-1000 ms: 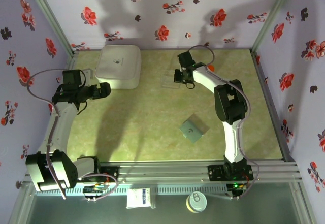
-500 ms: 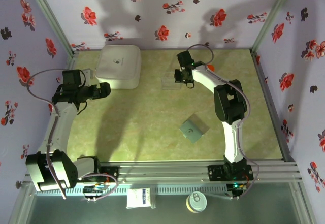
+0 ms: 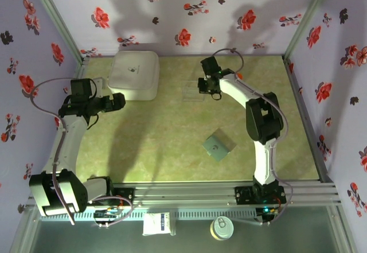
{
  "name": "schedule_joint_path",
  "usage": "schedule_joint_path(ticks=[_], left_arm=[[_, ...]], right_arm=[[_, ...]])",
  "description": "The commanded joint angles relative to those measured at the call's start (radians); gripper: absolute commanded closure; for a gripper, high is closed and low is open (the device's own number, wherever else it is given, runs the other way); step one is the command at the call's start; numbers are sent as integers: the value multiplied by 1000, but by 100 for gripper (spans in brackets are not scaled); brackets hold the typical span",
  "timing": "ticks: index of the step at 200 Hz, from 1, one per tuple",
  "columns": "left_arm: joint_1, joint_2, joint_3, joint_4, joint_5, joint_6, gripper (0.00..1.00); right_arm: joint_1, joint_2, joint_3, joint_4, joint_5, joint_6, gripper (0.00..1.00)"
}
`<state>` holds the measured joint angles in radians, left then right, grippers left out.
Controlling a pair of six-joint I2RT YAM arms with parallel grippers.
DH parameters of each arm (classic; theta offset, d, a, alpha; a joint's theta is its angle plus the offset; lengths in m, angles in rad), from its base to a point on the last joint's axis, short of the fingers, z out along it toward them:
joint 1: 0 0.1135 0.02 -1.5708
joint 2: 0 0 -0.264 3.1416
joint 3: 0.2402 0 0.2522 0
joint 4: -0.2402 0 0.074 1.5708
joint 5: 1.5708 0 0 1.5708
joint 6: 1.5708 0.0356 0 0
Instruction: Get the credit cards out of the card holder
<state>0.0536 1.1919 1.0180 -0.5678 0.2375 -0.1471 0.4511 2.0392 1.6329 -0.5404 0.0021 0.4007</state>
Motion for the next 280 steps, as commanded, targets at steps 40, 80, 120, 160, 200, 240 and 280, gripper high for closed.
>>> schedule_joint_path(ticks=[40, 80, 120, 160, 200, 240, 280], left_arm=[[13, 2, -9, 18, 26, 3, 0], [14, 6, -15, 22, 31, -1, 0], [16, 12, -7, 19, 37, 3, 0], [15, 13, -10, 21, 43, -1, 0], [16, 12, -10, 21, 50, -2, 0], [15, 10, -15, 26, 59, -5, 0], [15, 10, -13, 27, 69, -8, 0]], right_arm=[[86, -294, -298, -69, -18, 85, 73], [254, -459, -544, -56, -51, 241, 68], [442, -527, -711, -11, -52, 420, 66], [535, -530, -801, 7, -61, 515, 57], [550, -564, -859, -16, -51, 555, 39], [544, -612, -868, -96, 0, 587, 25], [501, -625, -893, -126, 25, 598, 14]])
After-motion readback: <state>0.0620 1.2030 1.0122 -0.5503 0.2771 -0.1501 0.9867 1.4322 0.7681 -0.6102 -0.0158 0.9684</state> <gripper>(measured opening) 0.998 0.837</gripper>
